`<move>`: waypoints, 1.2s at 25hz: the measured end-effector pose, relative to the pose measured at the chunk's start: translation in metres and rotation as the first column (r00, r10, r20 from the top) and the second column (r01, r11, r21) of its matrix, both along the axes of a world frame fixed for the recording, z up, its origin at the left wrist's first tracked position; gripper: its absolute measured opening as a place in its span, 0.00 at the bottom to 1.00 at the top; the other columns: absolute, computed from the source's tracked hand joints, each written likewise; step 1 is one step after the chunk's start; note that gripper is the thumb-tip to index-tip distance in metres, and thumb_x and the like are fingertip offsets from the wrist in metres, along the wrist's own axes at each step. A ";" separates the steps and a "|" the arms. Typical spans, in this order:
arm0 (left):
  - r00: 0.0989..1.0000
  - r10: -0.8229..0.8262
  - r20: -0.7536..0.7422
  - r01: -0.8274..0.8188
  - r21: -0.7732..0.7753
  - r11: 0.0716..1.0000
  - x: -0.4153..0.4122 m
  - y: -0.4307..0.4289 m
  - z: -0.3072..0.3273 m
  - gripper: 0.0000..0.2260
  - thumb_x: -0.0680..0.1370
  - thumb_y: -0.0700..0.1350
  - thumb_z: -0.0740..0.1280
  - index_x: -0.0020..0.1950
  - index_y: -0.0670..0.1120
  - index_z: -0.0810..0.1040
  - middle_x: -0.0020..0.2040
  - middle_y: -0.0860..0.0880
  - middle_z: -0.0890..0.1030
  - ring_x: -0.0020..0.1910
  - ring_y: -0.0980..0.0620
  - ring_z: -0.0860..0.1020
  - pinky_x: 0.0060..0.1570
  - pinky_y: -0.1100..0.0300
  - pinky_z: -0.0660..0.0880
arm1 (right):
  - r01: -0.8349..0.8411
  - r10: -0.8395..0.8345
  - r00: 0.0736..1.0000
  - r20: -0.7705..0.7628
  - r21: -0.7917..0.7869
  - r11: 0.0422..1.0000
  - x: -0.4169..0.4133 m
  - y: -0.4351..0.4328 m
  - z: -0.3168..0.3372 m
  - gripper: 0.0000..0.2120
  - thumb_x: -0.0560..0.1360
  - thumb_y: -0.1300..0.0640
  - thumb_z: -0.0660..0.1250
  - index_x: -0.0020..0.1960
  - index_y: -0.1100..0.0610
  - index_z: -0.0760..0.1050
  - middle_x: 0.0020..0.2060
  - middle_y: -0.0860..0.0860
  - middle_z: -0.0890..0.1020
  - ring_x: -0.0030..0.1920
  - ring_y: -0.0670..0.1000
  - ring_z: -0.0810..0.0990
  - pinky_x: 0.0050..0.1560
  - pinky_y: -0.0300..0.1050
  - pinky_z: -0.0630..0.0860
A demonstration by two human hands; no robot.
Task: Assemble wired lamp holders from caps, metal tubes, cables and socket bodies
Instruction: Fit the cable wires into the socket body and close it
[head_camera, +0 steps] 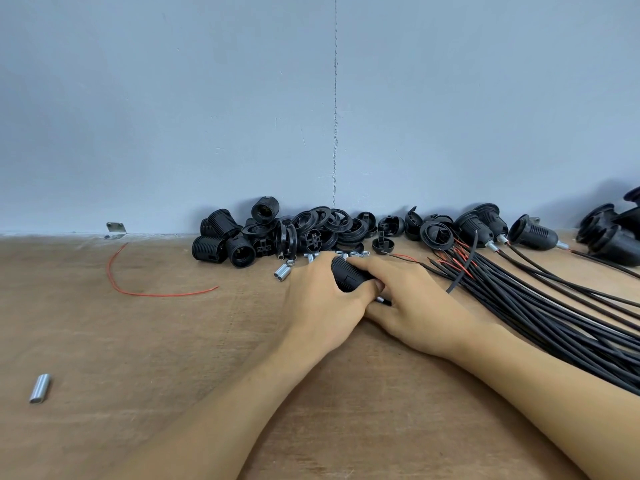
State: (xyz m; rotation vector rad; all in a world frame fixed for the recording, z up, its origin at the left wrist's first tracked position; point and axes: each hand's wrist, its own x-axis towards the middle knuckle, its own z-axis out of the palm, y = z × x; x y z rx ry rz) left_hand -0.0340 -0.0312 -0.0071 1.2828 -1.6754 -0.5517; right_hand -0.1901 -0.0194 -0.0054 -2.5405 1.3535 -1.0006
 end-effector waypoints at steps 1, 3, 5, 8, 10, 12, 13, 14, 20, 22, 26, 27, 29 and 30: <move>1.000 -0.002 0.001 0.002 0.002 1.000 0.000 0.000 0.000 0.16 0.62 0.63 0.72 0.40 0.54 0.78 0.32 0.58 0.80 0.38 0.67 0.78 0.34 0.73 0.70 | 0.004 -0.004 1.000 0.001 0.004 1.000 0.000 0.000 0.000 0.25 0.74 0.57 0.71 0.70 0.51 0.73 0.56 0.41 0.82 0.53 0.40 0.77 0.55 0.40 0.74; 1.000 -0.008 -0.001 0.008 0.007 1.000 0.000 -0.001 -0.001 0.16 0.62 0.63 0.73 0.41 0.55 0.78 0.32 0.58 0.80 0.39 0.68 0.78 0.35 0.74 0.70 | 0.023 -0.023 1.000 0.001 0.015 1.000 0.000 0.000 0.000 0.25 0.74 0.57 0.71 0.71 0.50 0.72 0.56 0.41 0.82 0.55 0.42 0.78 0.56 0.43 0.75; 0.999 -0.015 -0.032 0.015 0.001 1.000 0.000 0.000 0.000 0.16 0.63 0.64 0.73 0.44 0.56 0.78 0.36 0.61 0.81 0.41 0.67 0.78 0.36 0.74 0.71 | 0.057 -0.057 0.998 -0.008 0.005 0.998 0.000 0.001 0.000 0.26 0.74 0.56 0.71 0.71 0.49 0.72 0.56 0.42 0.82 0.56 0.44 0.79 0.56 0.46 0.75; 0.991 -0.075 -0.106 0.074 -0.011 0.997 0.004 0.003 0.003 0.19 0.68 0.68 0.68 0.52 0.58 0.80 0.42 0.61 0.83 0.43 0.64 0.81 0.43 0.70 0.75 | 0.135 -0.133 0.990 0.053 -0.044 0.990 0.000 0.004 0.001 0.21 0.76 0.47 0.67 0.67 0.48 0.71 0.51 0.43 0.84 0.52 0.49 0.81 0.52 0.48 0.76; 0.967 -0.133 -0.215 0.142 0.025 0.990 0.006 0.003 0.006 0.14 0.78 0.64 0.64 0.51 0.57 0.82 0.41 0.56 0.85 0.40 0.58 0.84 0.45 0.61 0.79 | 0.207 -0.201 0.969 0.145 -0.025 0.978 -0.003 0.002 0.002 0.18 0.78 0.39 0.62 0.62 0.48 0.73 0.47 0.43 0.84 0.48 0.48 0.82 0.50 0.51 0.77; 0.920 -0.105 -0.377 0.160 0.117 0.980 0.007 0.001 0.007 0.16 0.84 0.56 0.61 0.48 0.50 0.84 0.39 0.49 0.85 0.36 0.50 0.84 0.38 0.57 0.80 | 0.261 -0.261 0.951 0.168 0.021 0.965 -0.005 0.000 0.003 0.20 0.78 0.35 0.56 0.58 0.47 0.77 0.43 0.42 0.83 0.46 0.47 0.81 0.50 0.52 0.77; 0.906 -0.080 -0.416 0.153 0.146 0.977 0.009 0.000 0.008 0.15 0.84 0.52 0.62 0.47 0.48 0.84 0.38 0.48 0.84 0.33 0.49 0.83 0.34 0.57 0.78 | 0.272 -0.274 0.949 0.154 0.033 0.962 -0.006 -0.001 0.003 0.21 0.79 0.35 0.55 0.58 0.47 0.78 0.43 0.42 0.83 0.46 0.46 0.81 0.50 0.52 0.77; 0.909 -0.064 -0.412 0.140 0.159 0.977 0.010 -0.002 0.008 0.12 0.84 0.49 0.62 0.47 0.49 0.83 0.37 0.49 0.84 0.31 0.50 0.81 0.32 0.60 0.76 | 0.273 -0.275 0.953 0.130 0.032 0.961 -0.006 -0.002 0.003 0.22 0.79 0.35 0.54 0.58 0.47 0.78 0.43 0.42 0.83 0.46 0.47 0.80 0.50 0.52 0.76; 0.974 -0.095 -0.206 0.126 0.141 0.982 0.010 -0.002 0.005 0.11 0.80 0.42 0.62 0.47 0.59 0.78 0.33 0.58 0.82 0.30 0.61 0.77 0.30 0.72 0.69 | 0.232 -0.234 0.972 -0.031 -0.055 0.971 -0.014 -0.007 0.002 0.17 0.81 0.43 0.61 0.66 0.48 0.75 0.53 0.46 0.83 0.51 0.50 0.80 0.53 0.52 0.75; 0.996 -0.079 -0.048 0.083 0.097 0.992 0.008 -0.002 0.004 0.11 0.77 0.41 0.64 0.41 0.58 0.78 0.32 0.62 0.81 0.33 0.61 0.77 0.33 0.71 0.70 | 0.192 -0.197 0.977 -0.086 -0.062 0.980 -0.018 -0.009 0.002 0.17 0.80 0.46 0.64 0.68 0.49 0.74 0.54 0.46 0.81 0.48 0.49 0.79 0.54 0.53 0.75; 0.997 0.013 0.070 -0.016 0.037 0.999 0.010 -0.006 -0.002 0.07 0.71 0.43 0.71 0.34 0.49 0.78 0.38 0.55 0.78 0.39 0.61 0.75 0.36 0.71 0.66 | 0.149 -0.147 0.988 -0.044 0.036 0.988 -0.024 -0.013 0.000 0.15 0.79 0.47 0.66 0.65 0.48 0.78 0.56 0.44 0.82 0.54 0.44 0.78 0.57 0.47 0.74; 0.997 0.003 0.080 -0.005 0.028 1.000 0.010 -0.007 -0.003 0.08 0.71 0.44 0.72 0.33 0.48 0.77 0.38 0.56 0.77 0.41 0.62 0.74 0.38 0.73 0.67 | 0.149 -0.150 0.989 0.000 0.040 0.988 -0.024 -0.014 0.001 0.13 0.80 0.47 0.65 0.62 0.48 0.80 0.54 0.42 0.82 0.54 0.41 0.78 0.56 0.43 0.74; 0.990 -0.040 0.135 0.038 0.018 0.999 0.008 -0.006 -0.004 0.09 0.70 0.44 0.72 0.32 0.48 0.75 0.36 0.56 0.77 0.43 0.64 0.74 0.38 0.74 0.66 | 0.176 -0.179 0.981 0.071 0.041 0.983 -0.022 -0.016 0.002 0.13 0.81 0.45 0.62 0.56 0.49 0.82 0.46 0.40 0.82 0.49 0.41 0.78 0.50 0.40 0.72; 0.986 -0.059 0.156 0.057 0.018 0.998 0.007 -0.005 -0.004 0.09 0.70 0.44 0.71 0.32 0.48 0.74 0.35 0.56 0.76 0.43 0.63 0.74 0.36 0.72 0.67 | 0.202 -0.205 0.974 0.096 0.039 0.979 -0.020 -0.017 0.002 0.14 0.81 0.45 0.61 0.54 0.49 0.82 0.43 0.40 0.81 0.47 0.41 0.77 0.48 0.39 0.71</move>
